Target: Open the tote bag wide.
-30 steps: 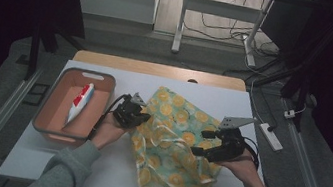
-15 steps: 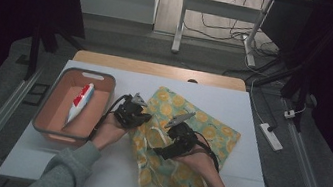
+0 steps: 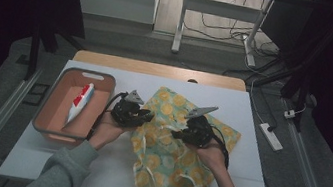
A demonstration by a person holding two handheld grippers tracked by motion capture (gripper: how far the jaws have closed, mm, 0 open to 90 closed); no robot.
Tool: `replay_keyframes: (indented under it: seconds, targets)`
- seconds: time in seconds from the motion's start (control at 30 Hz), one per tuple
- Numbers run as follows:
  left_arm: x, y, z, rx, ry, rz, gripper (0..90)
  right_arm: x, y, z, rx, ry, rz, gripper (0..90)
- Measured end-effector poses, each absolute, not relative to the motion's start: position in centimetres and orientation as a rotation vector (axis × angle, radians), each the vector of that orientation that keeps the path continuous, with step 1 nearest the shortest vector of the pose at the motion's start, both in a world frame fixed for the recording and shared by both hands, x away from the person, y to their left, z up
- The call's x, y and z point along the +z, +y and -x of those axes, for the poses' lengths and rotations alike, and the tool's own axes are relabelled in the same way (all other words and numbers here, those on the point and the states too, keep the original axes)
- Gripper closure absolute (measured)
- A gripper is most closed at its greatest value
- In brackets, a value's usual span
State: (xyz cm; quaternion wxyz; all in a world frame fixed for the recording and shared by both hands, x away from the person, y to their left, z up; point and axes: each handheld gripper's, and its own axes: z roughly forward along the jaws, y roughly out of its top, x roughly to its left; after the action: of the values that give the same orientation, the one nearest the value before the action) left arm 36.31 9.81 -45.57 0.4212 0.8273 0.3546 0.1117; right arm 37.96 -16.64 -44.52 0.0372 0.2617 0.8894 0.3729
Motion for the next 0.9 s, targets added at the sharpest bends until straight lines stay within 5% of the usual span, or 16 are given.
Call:
replay_keyframes:
  seconds: [0.17,0.3,0.9]
  targets:
    - [-43.9,10.5,-35.2,0.296,0.858,-2.031,41.3,-43.6,-17.2,-39.5,1.224,2.67,-0.848,89.6]
    - [-42.6,11.8,-34.0,0.296,0.837,-2.033,35.8,-43.9,-18.0,-40.9,1.275,2.617,-0.921,89.6]
    - [-41.1,17.8,-32.7,0.376,0.947,-2.107,31.8,-43.2,-19.7,-40.9,1.36,2.542,-0.95,89.5]
